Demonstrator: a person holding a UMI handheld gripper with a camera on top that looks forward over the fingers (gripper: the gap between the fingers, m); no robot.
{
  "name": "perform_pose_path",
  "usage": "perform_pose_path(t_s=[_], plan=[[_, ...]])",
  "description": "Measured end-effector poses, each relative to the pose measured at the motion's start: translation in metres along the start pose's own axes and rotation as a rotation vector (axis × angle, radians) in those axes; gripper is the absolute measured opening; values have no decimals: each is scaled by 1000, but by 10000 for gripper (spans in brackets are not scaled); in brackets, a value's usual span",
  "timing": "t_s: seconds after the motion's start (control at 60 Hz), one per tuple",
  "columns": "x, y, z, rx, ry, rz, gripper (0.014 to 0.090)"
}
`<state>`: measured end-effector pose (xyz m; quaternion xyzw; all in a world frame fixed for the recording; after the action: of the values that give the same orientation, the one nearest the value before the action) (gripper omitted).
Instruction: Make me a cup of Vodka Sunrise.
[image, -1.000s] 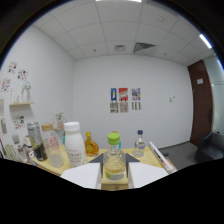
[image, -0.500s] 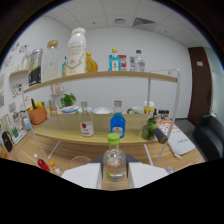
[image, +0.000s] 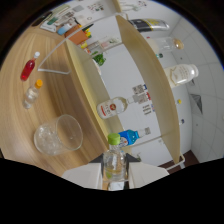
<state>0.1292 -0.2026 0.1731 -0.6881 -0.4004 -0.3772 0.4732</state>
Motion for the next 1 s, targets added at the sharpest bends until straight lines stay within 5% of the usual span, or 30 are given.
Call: perform_pose_path(t_s=[0.233,0.583,0.817,1.0], plan=[[10,-11,0,-6,70,-511,344],[-5,-21,2,-30,37,-897,344],[2,-28,-3,2,36,-789,345],[38,-55,-23,130,36,-254,346]])
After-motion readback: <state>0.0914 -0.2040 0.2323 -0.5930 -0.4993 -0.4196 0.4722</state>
